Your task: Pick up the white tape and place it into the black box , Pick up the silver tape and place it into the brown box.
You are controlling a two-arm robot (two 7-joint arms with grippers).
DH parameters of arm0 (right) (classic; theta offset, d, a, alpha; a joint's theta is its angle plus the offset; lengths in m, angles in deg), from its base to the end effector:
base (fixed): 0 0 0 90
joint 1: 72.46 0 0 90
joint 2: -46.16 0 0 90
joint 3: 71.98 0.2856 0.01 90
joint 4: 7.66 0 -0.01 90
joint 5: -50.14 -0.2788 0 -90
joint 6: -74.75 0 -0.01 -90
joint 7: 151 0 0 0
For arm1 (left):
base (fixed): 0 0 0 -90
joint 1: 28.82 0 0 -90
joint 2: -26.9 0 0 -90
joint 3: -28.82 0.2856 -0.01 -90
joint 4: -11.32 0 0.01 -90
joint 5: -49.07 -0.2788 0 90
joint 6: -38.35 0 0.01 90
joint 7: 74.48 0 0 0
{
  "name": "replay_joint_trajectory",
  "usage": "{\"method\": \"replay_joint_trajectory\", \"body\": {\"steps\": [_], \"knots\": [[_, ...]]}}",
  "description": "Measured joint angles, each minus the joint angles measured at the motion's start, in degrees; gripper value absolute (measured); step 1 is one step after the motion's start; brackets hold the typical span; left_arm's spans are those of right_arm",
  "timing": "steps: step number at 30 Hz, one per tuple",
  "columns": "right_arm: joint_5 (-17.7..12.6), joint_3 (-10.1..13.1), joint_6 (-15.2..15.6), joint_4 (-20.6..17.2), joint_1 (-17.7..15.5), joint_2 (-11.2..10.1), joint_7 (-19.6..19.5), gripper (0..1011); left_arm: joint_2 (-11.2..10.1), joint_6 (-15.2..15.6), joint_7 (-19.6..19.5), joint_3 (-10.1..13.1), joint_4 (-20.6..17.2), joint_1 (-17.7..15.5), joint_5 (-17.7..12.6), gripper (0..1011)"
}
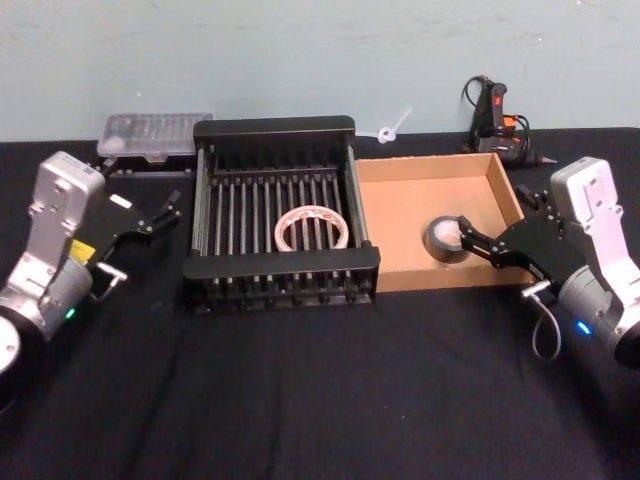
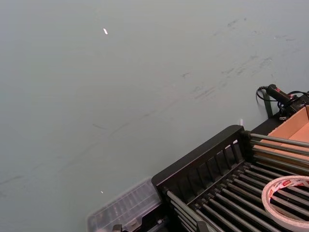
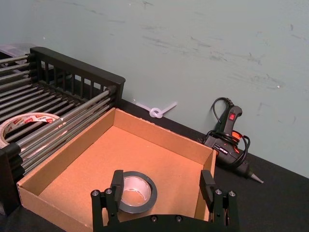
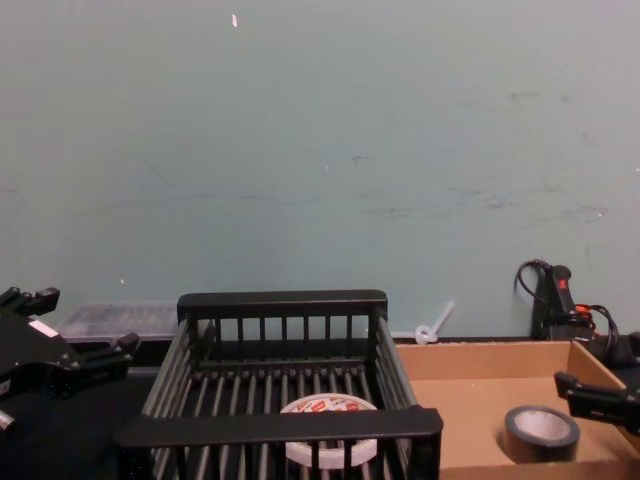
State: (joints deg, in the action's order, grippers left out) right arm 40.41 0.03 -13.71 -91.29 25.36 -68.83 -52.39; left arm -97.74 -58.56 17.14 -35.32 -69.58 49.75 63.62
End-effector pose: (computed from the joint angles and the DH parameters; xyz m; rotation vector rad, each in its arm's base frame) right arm 0.3245 -0.0556 -0.2944 -0.3047 -0.1349 -1.1651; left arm 0.3290 0.0881 -0.2930 0.3043 -0.2850 1.2480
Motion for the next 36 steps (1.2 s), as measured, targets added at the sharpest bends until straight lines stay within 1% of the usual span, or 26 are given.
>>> {"method": "replay_joint_trajectory", "body": {"steps": [36], "knots": [[0.0, 0.0, 0.0, 0.0, 0.0, 0.0, 0.0, 1002, 0.0, 0.0, 0.0, 0.0, 0.0, 0.0, 0.0, 1001]]}}
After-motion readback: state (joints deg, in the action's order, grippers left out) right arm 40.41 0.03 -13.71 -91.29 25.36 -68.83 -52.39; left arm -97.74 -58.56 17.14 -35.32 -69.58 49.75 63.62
